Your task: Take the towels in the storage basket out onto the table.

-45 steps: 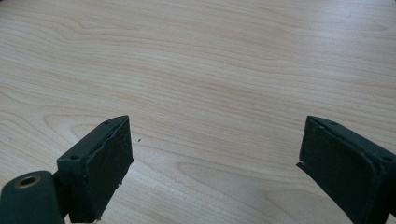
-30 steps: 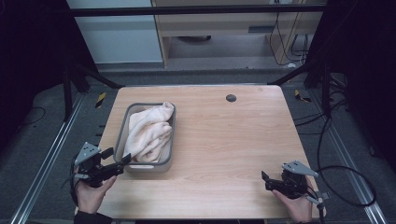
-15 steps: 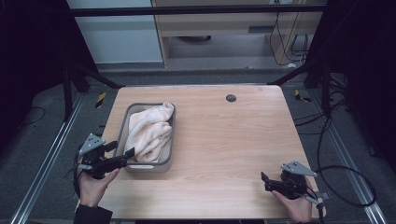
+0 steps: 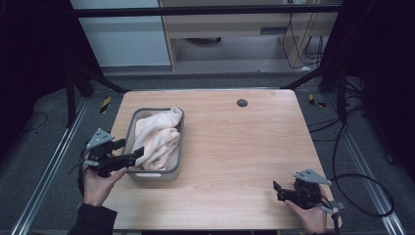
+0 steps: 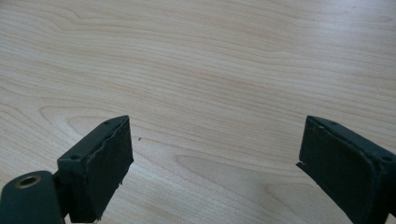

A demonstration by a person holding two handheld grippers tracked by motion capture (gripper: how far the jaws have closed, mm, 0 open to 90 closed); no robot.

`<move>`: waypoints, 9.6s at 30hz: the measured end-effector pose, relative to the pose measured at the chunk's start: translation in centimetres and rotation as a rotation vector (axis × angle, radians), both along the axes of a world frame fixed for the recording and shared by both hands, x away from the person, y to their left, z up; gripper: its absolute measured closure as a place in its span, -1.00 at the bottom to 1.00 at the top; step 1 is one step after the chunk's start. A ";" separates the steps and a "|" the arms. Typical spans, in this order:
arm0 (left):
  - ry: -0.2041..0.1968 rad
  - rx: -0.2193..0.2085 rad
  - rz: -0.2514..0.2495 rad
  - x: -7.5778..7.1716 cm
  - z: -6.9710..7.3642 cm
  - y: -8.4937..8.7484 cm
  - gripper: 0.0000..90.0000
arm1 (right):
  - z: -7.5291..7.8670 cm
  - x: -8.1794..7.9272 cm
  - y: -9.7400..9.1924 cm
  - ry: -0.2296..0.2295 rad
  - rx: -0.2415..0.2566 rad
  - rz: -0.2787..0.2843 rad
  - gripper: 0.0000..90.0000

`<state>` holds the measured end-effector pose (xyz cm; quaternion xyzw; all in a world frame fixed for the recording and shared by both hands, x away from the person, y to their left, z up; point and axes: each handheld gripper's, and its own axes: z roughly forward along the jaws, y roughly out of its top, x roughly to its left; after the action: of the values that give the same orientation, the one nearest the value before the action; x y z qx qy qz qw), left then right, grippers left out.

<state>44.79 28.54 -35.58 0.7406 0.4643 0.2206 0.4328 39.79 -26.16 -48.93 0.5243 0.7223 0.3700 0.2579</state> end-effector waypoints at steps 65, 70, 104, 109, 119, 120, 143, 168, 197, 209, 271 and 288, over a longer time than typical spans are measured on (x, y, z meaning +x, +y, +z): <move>0.250 0.204 -0.028 9.7 -1.9 -2.9 -0.72 | -0.2 0.2 0.1 0.027 -0.012 0.027 -0.80; 0.262 0.219 -0.021 10.0 -2.5 -2.8 -0.72 | -0.3 0.3 0.1 0.030 -0.015 0.031 -0.80; 0.404 0.282 -0.028 11.4 -6.1 -2.7 -0.62 | -0.5 0.4 0.3 0.054 -0.029 0.051 -0.84; 0.419 0.275 -0.028 11.4 -6.2 -2.6 -0.46 | -0.6 0.4 0.3 0.056 -0.032 0.052 -0.84; 0.471 0.283 -0.010 11.5 -6.6 -2.5 -0.03 | -0.6 0.4 0.3 0.056 -0.034 0.055 -0.84; 0.477 0.279 -0.002 11.5 -6.6 -2.5 0.02 | -0.6 0.4 0.3 0.056 -0.034 0.055 -0.84; 0.384 0.225 -0.004 9.7 -3.9 -2.4 0.48 | -0.6 0.4 0.4 0.066 -0.034 0.056 -0.84; 0.212 0.191 -0.015 6.9 3.6 -2.1 0.49 | -0.6 0.4 0.4 0.065 -0.046 0.059 -0.85; 0.114 0.171 -0.047 5.6 10.3 -3.1 0.50 | -0.6 0.4 0.4 0.064 -0.049 0.058 -0.85; 0.105 0.166 -0.080 5.5 12.9 -3.8 0.50 | -0.6 0.4 0.4 0.066 -0.050 0.058 -0.86; -0.013 0.172 -0.341 1.9 19.2 -14.2 0.50 | -0.5 0.3 0.0 0.056 -0.057 0.054 -0.86; 0.037 0.212 -0.451 3.0 14.9 -20.0 0.49 | -0.4 0.2 -0.5 0.054 -0.046 0.031 -0.87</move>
<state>47.79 8.50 -20.66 0.8705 0.2694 0.1524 0.3827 40.00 -26.66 -49.30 0.5169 0.7453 0.3430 0.2444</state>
